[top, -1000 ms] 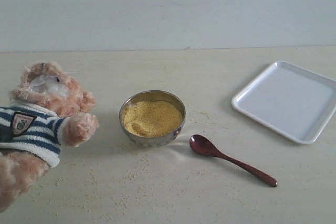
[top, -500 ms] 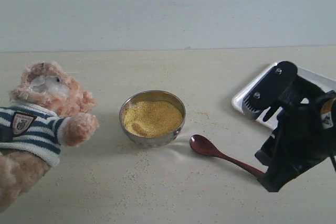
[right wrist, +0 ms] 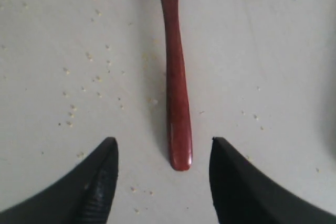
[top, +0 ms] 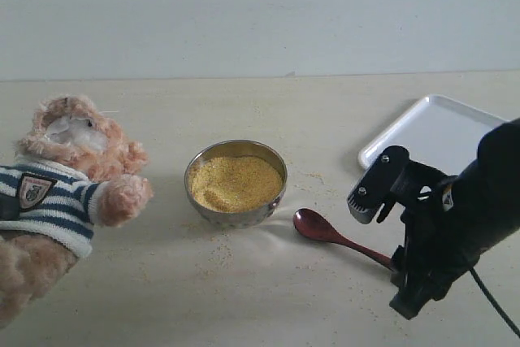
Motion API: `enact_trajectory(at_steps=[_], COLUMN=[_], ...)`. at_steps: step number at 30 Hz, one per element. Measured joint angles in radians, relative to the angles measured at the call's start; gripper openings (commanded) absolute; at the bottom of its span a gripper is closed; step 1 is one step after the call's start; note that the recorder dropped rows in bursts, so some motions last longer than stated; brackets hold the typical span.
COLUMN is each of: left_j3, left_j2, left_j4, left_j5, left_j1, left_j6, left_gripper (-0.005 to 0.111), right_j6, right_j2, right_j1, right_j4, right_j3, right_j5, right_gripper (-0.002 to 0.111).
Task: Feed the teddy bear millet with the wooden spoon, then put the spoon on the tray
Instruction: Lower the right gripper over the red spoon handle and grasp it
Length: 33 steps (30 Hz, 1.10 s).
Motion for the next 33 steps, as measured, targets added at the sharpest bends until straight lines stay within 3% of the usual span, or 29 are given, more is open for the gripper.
enact_trajectory(at_steps=[9, 18, 26, 33], left_j3=[0.0, 0.0, 0.0, 0.0], left_j2=[0.0, 0.0, 0.0, 0.0], left_j4=[0.0, 0.0, 0.0, 0.0], left_j5=[0.0, 0.0, 0.0, 0.0], left_j1=[0.0, 0.0, 0.0, 0.0], left_j6=[0.0, 0.0, 0.0, 0.0], left_gripper=[0.005, 0.005, 0.005, 0.005], right_j6=[-0.023, -0.025, -0.028, -0.14], right_j2=[0.115, 0.188, 0.176, 0.117], right_j1=[-0.009, -0.01, -0.01, -0.01], right_j4=[0.009, -0.018, 0.0, 0.139], right_j3=[-0.172, -0.199, -0.077, 0.09], right_j5=[0.194, 0.207, -0.043, -0.327], right_gripper=[0.053, 0.053, 0.053, 0.053])
